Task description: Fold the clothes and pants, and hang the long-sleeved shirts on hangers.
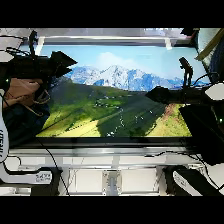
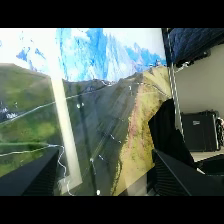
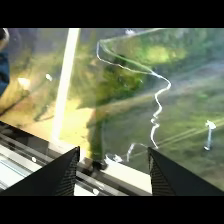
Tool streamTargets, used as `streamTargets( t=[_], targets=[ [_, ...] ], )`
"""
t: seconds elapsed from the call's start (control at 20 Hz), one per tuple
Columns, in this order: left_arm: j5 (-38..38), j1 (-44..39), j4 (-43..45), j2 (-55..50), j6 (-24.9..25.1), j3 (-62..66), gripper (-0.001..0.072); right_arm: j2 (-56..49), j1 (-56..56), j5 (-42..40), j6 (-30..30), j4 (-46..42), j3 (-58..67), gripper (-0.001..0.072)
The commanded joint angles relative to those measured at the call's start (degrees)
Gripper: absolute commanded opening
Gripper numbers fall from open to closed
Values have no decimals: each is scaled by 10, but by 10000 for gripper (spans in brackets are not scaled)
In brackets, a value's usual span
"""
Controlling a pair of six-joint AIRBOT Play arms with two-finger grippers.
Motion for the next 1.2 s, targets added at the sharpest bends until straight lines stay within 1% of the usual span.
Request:
streamTargets(
  t=[0.0,0.65,0.8,0.95,1.15],
  targets=[
    [0,0,0,0,0,0,645,0,0,11,-1,-17,0,474],
    [1,0,0,0,0,0,646,0,0,22,-2,-18,0,474],
    [5,-2,0,-6,1,0,646,0,0,20,-2,-44,0,474],
    [18,3,29,-19,1,0,647,0,0,19,-2,-73,0,474],
    [20,31,56,-36,0,0,645,0,0,19,-2,-77,0,474]
  ],
)
